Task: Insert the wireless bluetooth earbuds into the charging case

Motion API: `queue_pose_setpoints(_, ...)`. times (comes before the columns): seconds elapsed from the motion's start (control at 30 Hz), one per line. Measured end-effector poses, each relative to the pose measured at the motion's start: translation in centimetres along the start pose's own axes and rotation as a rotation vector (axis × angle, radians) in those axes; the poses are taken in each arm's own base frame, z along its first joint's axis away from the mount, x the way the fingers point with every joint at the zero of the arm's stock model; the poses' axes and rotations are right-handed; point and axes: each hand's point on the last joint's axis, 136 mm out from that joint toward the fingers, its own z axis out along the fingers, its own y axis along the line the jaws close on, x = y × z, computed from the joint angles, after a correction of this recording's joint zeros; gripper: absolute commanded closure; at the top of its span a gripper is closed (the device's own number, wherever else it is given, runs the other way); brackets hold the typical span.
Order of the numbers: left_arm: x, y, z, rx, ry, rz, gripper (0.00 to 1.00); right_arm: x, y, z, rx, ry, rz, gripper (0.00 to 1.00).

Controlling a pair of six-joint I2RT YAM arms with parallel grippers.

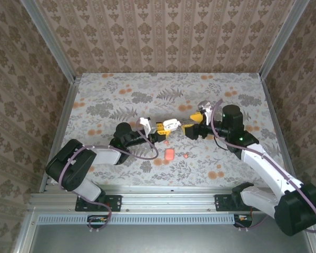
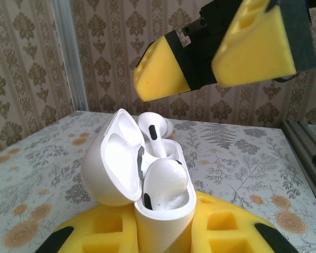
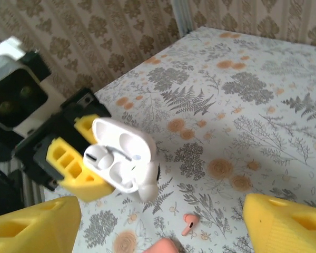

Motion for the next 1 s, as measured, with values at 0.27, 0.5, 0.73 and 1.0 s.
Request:
queue_pose_setpoints(0.27,-0.4,-0.9,-0.2,0.043,0.003,0.053,0.94,1.7,0.6,-0.5,-0.035,0.038,-0.274,0.2)
queue_pose_setpoints(0.5,-0.3,-1.3,-0.5,0.05,0.013,0.054,0.94,2.9,0.2,0.4,-0.072,0.117,-0.379,0.25)
queue_pose_setpoints(0.73,-0.4,-1.3,-0.6,0.05,0.015,0.063,0.94,3.5,1.3,1.3,-0.138,0.143,-0.451,0.29)
queue_pose_setpoints(1.0,-0.3,-1.3,-0.6,0.048,0.017,0.063,0.94,3.0,2.9,2.3,-0.204,0.138,-0.514,0.37)
